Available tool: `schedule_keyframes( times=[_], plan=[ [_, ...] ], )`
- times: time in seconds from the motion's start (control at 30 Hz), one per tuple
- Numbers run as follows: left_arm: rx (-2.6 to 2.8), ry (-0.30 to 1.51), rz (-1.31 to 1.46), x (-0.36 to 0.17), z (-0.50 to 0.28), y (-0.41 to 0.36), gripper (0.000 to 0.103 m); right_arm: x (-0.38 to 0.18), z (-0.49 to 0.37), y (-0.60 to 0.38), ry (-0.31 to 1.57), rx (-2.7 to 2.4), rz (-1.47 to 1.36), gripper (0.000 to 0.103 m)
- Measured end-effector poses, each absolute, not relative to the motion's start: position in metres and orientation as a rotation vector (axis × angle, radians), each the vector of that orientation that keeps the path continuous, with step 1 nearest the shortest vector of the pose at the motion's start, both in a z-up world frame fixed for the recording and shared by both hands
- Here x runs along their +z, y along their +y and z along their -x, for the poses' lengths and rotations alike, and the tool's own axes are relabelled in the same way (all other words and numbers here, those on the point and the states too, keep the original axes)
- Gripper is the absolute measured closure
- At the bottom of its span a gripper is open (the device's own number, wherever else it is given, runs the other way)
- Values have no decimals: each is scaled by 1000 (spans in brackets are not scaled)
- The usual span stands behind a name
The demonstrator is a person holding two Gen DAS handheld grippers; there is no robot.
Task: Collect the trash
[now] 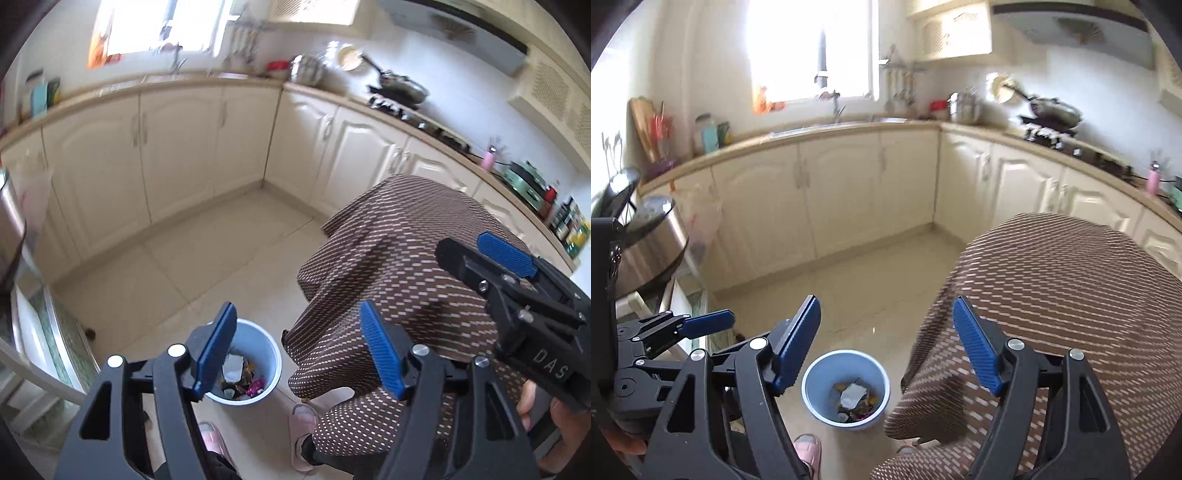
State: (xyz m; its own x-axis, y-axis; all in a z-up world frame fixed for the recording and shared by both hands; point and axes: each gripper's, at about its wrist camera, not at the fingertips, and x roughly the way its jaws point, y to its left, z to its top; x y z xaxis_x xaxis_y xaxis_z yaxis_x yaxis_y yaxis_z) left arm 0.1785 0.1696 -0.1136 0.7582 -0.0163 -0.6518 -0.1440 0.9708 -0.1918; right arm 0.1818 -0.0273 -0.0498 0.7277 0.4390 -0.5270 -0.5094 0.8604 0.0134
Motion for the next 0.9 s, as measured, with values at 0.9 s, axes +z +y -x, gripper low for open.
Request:
schedule_keyframes(
  times=[0.9],
  plan=[
    [34,317,26,20,-8,19,13,34,-1,-175,204,270,65,9]
  ],
)
